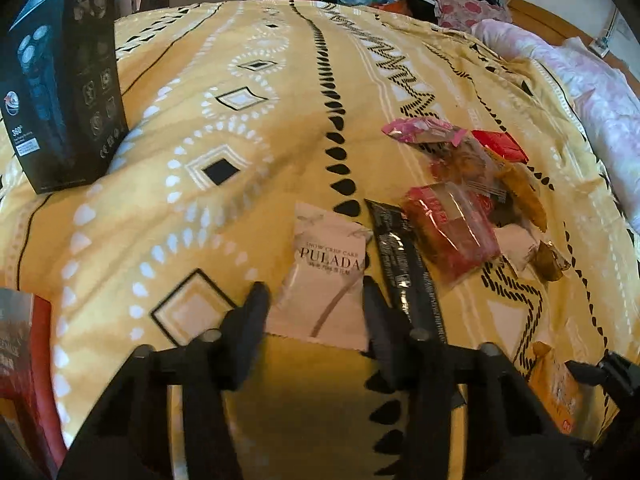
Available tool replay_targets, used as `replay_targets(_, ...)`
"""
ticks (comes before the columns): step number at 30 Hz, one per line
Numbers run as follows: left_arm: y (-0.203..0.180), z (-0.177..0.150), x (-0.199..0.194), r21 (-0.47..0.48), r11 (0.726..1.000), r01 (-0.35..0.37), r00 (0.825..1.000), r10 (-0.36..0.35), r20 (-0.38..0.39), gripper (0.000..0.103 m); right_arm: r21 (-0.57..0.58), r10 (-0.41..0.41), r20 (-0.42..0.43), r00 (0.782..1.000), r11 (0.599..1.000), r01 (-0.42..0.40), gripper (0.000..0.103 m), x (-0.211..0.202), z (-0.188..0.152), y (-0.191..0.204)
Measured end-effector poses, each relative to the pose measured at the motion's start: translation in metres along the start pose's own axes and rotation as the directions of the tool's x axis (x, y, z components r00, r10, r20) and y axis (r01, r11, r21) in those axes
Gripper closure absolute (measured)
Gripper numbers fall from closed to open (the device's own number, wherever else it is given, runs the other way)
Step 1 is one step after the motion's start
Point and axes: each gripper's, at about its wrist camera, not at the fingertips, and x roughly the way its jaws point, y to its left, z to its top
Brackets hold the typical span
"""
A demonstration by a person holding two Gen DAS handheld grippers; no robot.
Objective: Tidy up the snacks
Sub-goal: 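Grasp the orange biscuit pack with the right gripper while the left grasps the PULADA packet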
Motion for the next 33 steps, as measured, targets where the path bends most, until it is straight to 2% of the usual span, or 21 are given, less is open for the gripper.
replay_targets(4,0.008,0.001,-0.002,0.005,1.0,-0.019,1.0,0.019,0.01,0.054,-0.043,0.002,-0.014,1.0,0.999,-0.003,0.014,-0.003,0.004,0.003)
replay_targets(6,0.006,0.002,-0.001,0.024,1.0,-0.011,1.0,0.01,0.021,0.053,-0.055,0.009,-0.019,1.0,0.998,-0.01,0.014,-0.001,0.006,0.003)
replay_targets(9,0.0,0.003,0.006,0.041,0.999,-0.024,1.0,0.023,0.021,0.039,-0.062,0.013,-0.038,0.999,0.998,-0.015,0.014,0.004,0.01,0.002)
replay_targets(12,-0.005,0.002,0.016,0.069,0.996,-0.06,0.998,0.059,0.023,0.038,-0.065,-0.021,-0.075,0.997,0.998,0.016,0.017,0.014,0.01,0.0)
replay_targets(13,-0.006,0.001,0.017,0.078,0.995,-0.069,0.997,0.067,0.027,0.039,-0.054,-0.02,-0.075,0.997,0.998,0.016,0.026,0.016,0.009,-0.001)
replay_targets(14,-0.007,0.001,0.017,0.085,0.993,-0.081,0.996,0.078,0.034,0.051,-0.035,-0.006,-0.068,0.998,0.999,0.003,0.031,0.016,0.007,-0.003)
replay_targets(17,-0.006,-0.001,0.012,0.084,0.994,-0.07,0.997,0.067,0.04,0.055,-0.02,-0.03,-0.051,0.998,0.999,0.029,0.031,0.014,0.004,-0.002)
replay_targets(23,-0.007,-0.009,-0.033,0.061,0.996,-0.058,0.993,0.051,0.107,0.056,0.023,-0.048,0.02,0.999,0.999,0.048,0.032,-0.005,0.0,0.001)
replay_targets(27,-0.019,-0.014,-0.075,0.07,0.994,-0.08,0.986,0.069,0.149,0.056,0.044,-0.057,0.056,0.997,0.998,0.054,0.032,-0.019,0.0,0.005)
replay_targets(33,-0.034,-0.038,-0.117,0.104,0.987,-0.12,0.983,0.103,0.152,0.056,0.061,-0.06,0.115,0.992,0.997,0.054,0.032,-0.036,-0.001,0.016)
